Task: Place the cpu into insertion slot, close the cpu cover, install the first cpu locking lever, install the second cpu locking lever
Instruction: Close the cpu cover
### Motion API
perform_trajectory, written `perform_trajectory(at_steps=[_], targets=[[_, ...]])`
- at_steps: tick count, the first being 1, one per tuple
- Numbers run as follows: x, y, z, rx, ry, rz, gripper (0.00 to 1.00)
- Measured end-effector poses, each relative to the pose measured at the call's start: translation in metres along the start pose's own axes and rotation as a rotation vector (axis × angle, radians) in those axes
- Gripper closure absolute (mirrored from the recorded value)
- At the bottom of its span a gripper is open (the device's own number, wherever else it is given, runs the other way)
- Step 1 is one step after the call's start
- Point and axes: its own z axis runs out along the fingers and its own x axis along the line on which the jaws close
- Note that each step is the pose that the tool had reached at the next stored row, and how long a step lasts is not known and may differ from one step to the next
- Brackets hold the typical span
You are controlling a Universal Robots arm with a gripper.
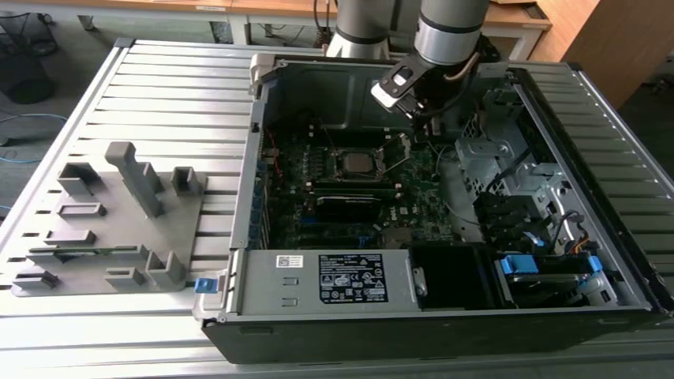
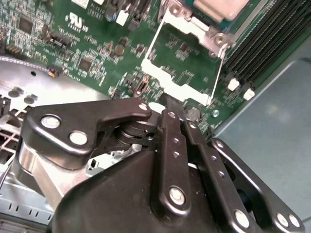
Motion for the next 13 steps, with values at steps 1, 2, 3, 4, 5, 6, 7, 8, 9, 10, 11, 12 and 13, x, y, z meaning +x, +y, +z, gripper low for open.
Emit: perform_trajectory(at_steps=[1,2,3,4,5,6,7,8,9,10,11,12,13], targets=[[0.0001,-0.0033,-0.0001,-0.0013,-0.0001,0.0,0.89],[0.0002,-0.0067,-0.0002,-0.0027,0.0,0.0,0.89],[0.0002,-0.0101,-0.0004,-0.0042,0.0,0.0,0.89],[0.0003,-0.0137,-0.0005,-0.0058,-0.0001,0.0,0.89],[0.0004,-0.0176,-0.0006,-0.0075,-0.0001,0.0,0.89],[0.0005,-0.0219,-0.0008,-0.0092,-0.0001,0.0,0.89],[0.0006,-0.0267,-0.0009,-0.011,-0.0001,0.0,0.89],[0.0006,-0.0311,-0.001,-0.0126,-0.0001,0.0,0.89],[0.0007,-0.0355,-0.0011,-0.0142,0.0001,0.0,0.89],[0.0007,-0.0395,-0.0011,-0.0157,-0.0001,0.0,0.89],[0.0007,-0.0434,-0.001,-0.0169,-0.0002,0.0,0.89],[0.0008,-0.0471,-0.0009,-0.018,-0.0002,0.0,0.89],[0.0008,-0.0506,-0.0008,-0.019,-0.0001,0.0,0.89]])
